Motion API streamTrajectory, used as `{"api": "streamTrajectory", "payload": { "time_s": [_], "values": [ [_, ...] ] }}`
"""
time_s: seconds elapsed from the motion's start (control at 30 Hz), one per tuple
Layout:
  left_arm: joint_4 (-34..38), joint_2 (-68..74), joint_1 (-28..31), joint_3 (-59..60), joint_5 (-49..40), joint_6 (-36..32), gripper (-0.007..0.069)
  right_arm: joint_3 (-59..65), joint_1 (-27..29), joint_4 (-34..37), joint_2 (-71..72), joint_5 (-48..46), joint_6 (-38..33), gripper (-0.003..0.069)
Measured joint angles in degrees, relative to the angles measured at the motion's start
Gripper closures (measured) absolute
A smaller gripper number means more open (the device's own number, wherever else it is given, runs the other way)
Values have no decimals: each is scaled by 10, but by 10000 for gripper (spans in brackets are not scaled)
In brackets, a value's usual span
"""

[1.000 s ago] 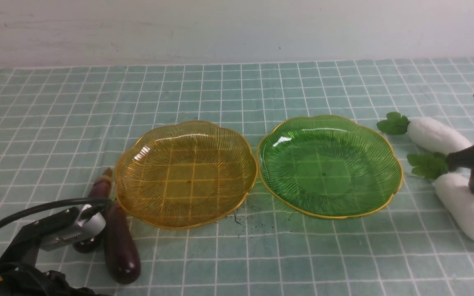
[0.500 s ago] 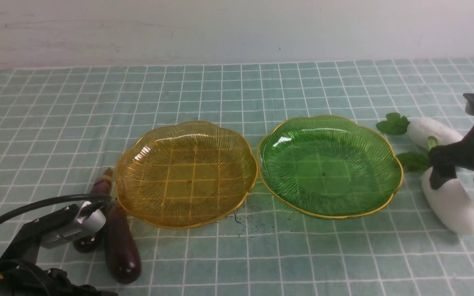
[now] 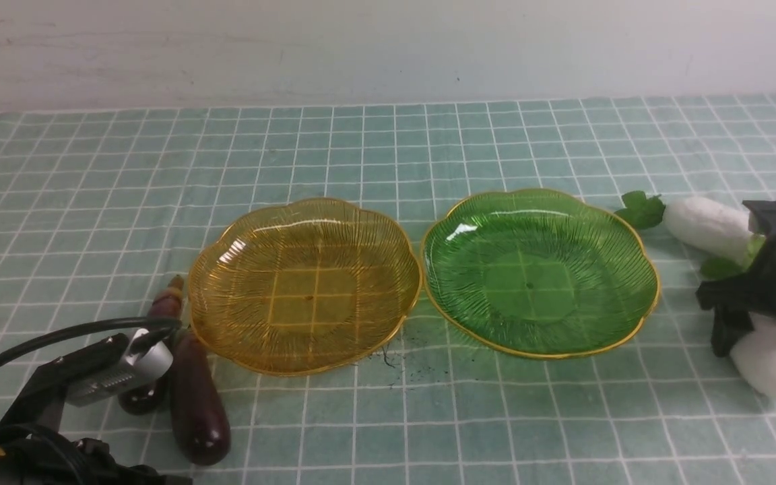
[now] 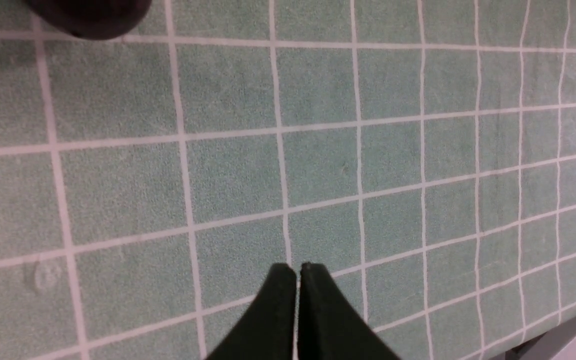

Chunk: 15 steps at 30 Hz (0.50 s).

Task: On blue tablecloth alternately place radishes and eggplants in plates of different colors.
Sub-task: 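Place the white radish on the plate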

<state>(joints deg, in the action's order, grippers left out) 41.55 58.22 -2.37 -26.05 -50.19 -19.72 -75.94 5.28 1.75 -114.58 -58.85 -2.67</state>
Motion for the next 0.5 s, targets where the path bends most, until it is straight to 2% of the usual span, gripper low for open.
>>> {"api": "streamTrajectory", "payload": {
  "time_s": [0.13,0.23,0.4,0.5],
  "values": [
    [0,0,0,0,0,0,632,-58,0,-2,-1,-80,-4,211],
    [0,0,0,0,0,0,632,-106,0,12,-1,-101,-4,211],
    [-1,0,0,0,0,0,632,-139,-3,131,9,-106,-7,211],
    [-1,0,0,0,1,0,632,-139,-21,208,10,-109,-57,211]
  ]
}}
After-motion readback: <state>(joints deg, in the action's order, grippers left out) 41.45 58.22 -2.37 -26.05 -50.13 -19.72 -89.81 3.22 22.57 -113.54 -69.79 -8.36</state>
